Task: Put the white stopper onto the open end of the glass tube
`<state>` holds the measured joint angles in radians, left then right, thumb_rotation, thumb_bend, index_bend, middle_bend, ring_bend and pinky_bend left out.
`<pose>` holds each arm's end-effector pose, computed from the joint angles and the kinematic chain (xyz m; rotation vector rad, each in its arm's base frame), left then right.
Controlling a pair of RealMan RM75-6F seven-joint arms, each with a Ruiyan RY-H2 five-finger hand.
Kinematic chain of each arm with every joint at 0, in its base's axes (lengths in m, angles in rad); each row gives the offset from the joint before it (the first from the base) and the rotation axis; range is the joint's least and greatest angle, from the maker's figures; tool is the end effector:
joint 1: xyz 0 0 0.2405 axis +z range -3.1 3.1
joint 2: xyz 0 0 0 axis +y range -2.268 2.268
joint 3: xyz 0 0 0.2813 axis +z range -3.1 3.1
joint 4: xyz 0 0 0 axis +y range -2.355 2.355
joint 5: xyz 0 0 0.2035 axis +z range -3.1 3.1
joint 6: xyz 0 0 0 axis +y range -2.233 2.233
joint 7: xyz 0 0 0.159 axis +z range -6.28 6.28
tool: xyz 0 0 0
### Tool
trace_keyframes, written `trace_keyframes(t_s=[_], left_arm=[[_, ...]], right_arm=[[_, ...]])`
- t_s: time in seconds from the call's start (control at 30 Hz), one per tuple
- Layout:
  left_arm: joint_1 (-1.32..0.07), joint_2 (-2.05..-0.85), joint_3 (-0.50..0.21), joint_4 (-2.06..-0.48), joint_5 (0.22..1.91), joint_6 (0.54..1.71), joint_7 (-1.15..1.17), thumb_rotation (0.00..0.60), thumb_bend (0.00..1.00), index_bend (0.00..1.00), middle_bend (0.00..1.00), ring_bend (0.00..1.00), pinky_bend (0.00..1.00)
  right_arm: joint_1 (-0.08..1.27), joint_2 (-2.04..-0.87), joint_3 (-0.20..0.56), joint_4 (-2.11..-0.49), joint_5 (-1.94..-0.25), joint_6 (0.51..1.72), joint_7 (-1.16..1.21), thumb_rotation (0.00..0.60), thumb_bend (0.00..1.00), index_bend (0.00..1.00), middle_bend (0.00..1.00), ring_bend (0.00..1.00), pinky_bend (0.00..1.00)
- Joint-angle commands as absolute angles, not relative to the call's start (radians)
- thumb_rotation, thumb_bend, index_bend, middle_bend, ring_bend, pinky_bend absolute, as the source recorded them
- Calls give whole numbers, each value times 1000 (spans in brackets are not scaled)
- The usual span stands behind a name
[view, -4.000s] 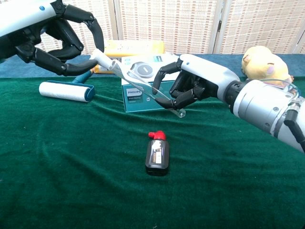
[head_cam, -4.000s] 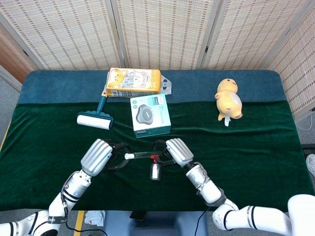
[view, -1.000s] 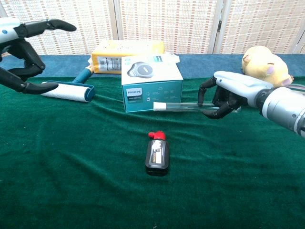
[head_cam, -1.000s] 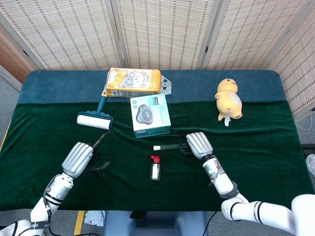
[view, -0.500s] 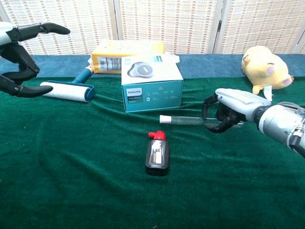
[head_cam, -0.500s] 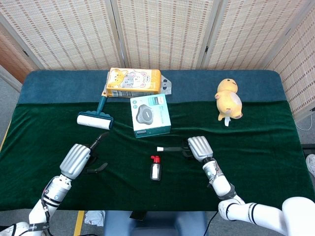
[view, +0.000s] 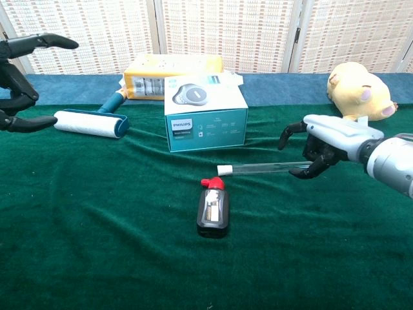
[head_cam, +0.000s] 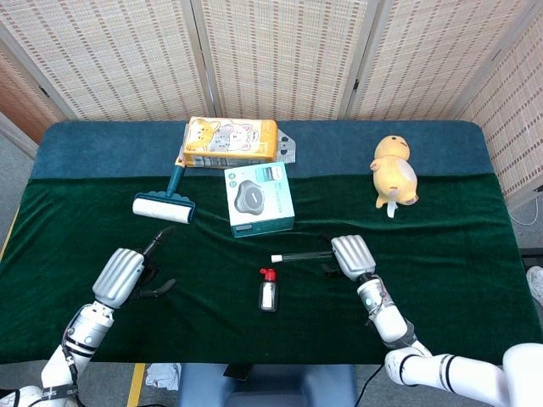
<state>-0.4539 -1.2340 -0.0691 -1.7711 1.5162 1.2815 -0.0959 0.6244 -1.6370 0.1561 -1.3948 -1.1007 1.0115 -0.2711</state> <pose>-0.1992 0.2849 0.0985 -1.6851 -1.0881 -1.3215 -0.2095 -0.3496 -0.0356 1.7266 -1.1180 0.9038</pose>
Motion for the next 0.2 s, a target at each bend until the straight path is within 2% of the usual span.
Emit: trace_keyframes(t_s=[0.03,0.13,0.2], left_arm=[[-438,-1213,-71,-1760,1500,1294,-77,600,343,11,926,753,678],[-411,-1189,-73,-1743,1462,1317,-1,600,343,69,856,703,608],[-384,-1179,-77,-1725,1423,1346,62,600,343,114,799,659,559]], right_arm=[[592,-1557,157,-1486,-1156,1087,-276,554,365,318,1000,1000,1000],[553,-1452,151,-1601,-1199,1162,-303,553,363,319,981,1000,1000],[512,-1362,137,-1687,-1237,1232,-337,551,362,357,933,968,1000]])
